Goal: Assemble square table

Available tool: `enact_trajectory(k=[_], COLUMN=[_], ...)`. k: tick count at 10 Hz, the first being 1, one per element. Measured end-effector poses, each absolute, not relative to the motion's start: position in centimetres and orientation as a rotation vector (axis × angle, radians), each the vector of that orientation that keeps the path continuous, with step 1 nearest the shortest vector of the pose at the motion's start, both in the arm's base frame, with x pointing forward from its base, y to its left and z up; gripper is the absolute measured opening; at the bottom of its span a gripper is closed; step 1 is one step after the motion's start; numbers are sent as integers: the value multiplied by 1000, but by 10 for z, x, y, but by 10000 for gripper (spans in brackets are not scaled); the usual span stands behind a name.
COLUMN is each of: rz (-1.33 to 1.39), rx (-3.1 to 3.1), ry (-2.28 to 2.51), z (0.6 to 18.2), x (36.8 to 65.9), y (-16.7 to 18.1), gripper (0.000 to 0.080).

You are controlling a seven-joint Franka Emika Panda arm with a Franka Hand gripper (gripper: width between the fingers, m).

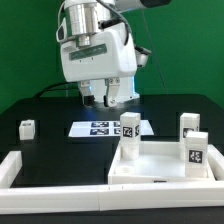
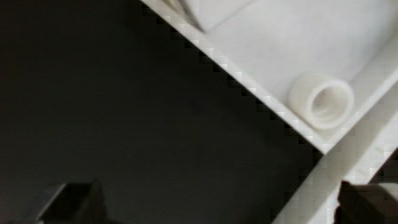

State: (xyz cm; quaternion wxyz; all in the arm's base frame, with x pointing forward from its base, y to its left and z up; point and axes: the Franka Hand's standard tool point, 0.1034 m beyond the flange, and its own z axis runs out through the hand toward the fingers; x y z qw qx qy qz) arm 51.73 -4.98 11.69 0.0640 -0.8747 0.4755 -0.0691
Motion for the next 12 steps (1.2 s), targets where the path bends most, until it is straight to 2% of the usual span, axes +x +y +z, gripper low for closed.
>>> enact_trajectory(k=[4,5,7,9,12], rz=[-238,-251,-214,-150,-99], rx=[-2859,-2952,-3070,-3139,-3172], ry=[1006,759,415,177,9], z=[116,112,93,76,73], x=[516,503,457,425,422], y=[-54,-70,-115,-148,-153], gripper=[649,649,649,649,649])
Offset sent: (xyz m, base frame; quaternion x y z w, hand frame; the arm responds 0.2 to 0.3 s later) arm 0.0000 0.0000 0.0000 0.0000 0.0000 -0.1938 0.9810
